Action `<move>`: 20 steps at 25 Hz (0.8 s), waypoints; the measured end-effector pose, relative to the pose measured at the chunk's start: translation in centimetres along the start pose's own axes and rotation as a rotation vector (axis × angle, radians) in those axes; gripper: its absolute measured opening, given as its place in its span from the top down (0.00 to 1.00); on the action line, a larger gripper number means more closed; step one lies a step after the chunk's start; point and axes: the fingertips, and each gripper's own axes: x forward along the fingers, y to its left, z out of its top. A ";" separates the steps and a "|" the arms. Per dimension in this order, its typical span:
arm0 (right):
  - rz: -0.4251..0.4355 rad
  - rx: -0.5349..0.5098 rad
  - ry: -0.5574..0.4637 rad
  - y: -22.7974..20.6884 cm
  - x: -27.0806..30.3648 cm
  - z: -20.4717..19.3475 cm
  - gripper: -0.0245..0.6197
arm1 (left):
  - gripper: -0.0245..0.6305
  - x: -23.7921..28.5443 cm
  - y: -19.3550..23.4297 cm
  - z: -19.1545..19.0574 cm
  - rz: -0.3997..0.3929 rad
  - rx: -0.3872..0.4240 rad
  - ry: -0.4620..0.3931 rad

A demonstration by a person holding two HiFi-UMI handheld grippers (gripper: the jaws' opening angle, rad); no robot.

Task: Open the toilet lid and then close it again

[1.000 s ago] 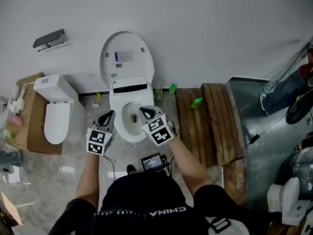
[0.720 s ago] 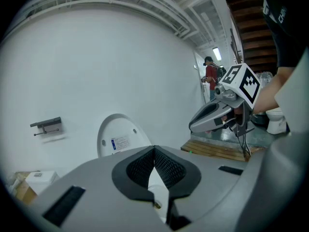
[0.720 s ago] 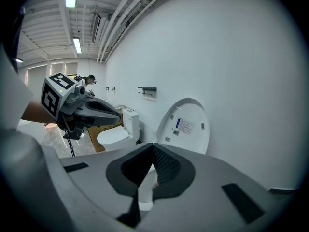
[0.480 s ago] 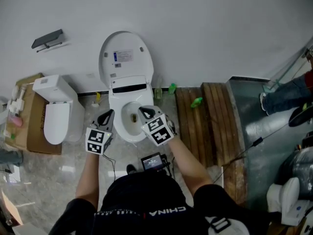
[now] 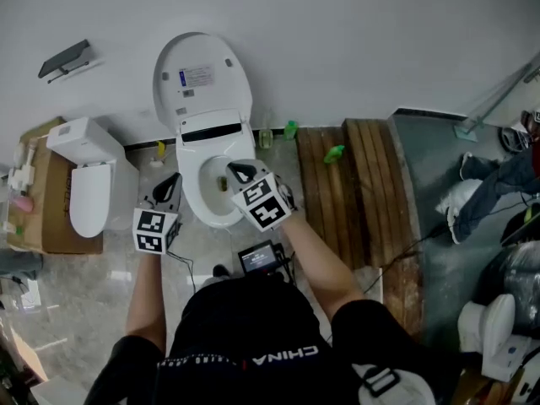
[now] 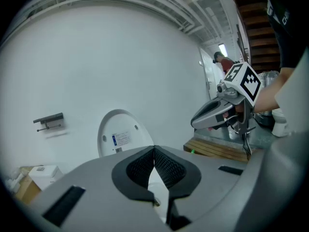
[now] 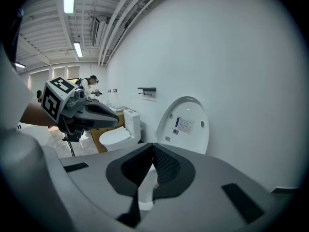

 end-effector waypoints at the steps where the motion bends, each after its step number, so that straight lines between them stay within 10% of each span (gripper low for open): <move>1: 0.009 0.003 -0.001 -0.3 0.1 -0.1 0.94 | 0.95 0.2 -0.2 -0.1 0.008 -0.003 0.005; 20: -0.020 0.067 0.039 -6.4 10.9 2.1 0.94 | 0.95 9.4 10.3 -1.4 -0.046 -0.015 0.026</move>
